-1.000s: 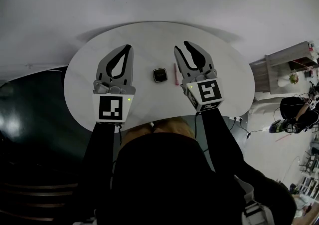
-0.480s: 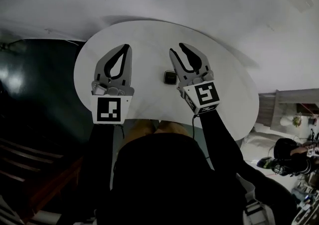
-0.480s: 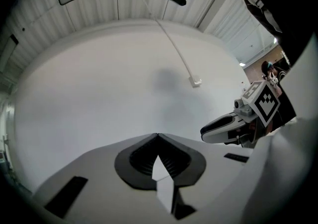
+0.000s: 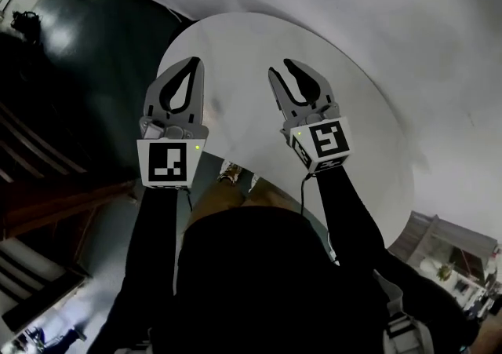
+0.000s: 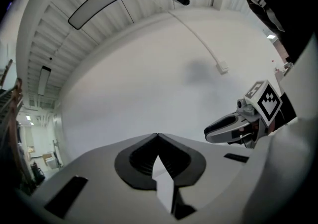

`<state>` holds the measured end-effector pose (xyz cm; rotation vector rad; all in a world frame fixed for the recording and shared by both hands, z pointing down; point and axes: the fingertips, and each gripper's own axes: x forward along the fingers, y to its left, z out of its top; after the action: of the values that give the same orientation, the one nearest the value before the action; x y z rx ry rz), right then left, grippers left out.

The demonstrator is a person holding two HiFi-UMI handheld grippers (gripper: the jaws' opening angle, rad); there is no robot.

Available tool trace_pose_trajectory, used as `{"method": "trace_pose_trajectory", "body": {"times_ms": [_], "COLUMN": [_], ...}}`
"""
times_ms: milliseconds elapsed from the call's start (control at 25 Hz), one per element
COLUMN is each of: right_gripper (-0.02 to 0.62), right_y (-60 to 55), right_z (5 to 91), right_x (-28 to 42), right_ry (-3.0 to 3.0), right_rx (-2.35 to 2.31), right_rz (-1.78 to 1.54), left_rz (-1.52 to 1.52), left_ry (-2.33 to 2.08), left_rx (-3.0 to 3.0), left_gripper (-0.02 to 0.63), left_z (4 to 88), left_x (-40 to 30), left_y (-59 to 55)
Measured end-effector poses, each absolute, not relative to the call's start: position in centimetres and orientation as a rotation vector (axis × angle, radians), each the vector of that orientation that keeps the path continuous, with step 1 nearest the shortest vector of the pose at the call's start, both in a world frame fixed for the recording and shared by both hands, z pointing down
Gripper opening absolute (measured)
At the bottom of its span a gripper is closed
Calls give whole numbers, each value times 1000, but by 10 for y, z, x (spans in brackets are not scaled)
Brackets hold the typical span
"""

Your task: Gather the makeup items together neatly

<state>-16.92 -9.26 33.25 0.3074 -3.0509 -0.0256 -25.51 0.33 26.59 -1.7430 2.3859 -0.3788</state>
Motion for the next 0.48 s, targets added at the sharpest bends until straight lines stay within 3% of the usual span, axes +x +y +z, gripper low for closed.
{"method": "trace_pose_trajectory", "body": {"times_ms": [480], "right_gripper": [142], "right_y": [-6], "right_z": [385], "right_x": [-249], "right_ry": [-2946], "right_rx": [13], "right_rz": [47], "left_rz": [-404], "left_ry": [2559], "left_rx": [-1557], "left_gripper": [15], "left_z": [277], "left_x": [-305], "left_y": [96]}}
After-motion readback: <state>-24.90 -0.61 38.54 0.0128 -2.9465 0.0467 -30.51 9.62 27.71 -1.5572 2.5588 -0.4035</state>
